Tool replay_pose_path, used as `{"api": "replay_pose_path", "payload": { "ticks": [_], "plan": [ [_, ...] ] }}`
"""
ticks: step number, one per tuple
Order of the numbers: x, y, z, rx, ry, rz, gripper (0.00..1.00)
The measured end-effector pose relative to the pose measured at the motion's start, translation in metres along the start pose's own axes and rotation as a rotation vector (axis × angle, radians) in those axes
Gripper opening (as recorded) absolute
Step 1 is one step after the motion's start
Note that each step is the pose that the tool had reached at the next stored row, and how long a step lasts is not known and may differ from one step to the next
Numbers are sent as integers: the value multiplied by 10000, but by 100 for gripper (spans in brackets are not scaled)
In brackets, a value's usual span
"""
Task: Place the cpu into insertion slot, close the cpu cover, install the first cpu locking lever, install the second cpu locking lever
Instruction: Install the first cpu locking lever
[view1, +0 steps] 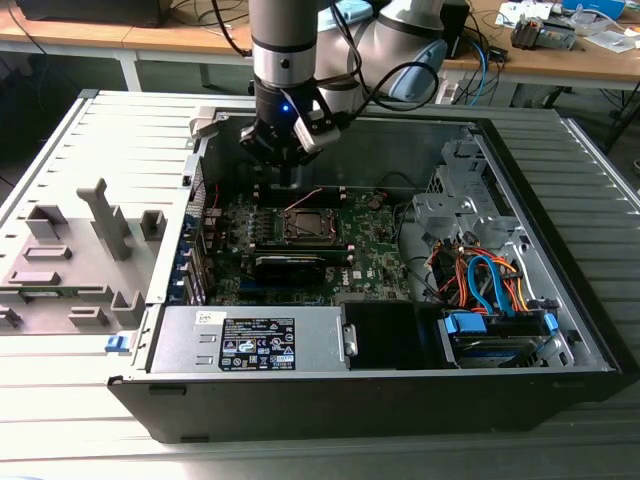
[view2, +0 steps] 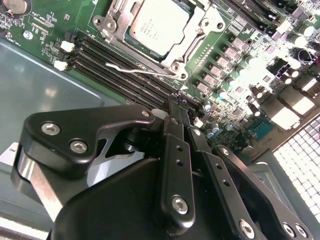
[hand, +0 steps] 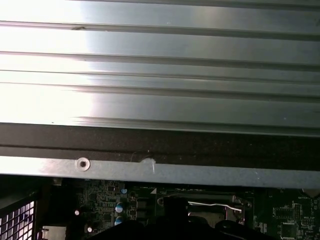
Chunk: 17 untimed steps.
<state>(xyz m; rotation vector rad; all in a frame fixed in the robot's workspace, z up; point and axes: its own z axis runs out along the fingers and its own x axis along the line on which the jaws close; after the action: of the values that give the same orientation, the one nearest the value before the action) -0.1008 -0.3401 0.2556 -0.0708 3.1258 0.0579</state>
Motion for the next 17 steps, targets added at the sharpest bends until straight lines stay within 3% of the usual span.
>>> {"api": "replay_pose_path", "payload": {
  "ticks": [17],
  "plan": [
    [-17, -3, 51, 0, 0, 0, 11]
  ]
}}
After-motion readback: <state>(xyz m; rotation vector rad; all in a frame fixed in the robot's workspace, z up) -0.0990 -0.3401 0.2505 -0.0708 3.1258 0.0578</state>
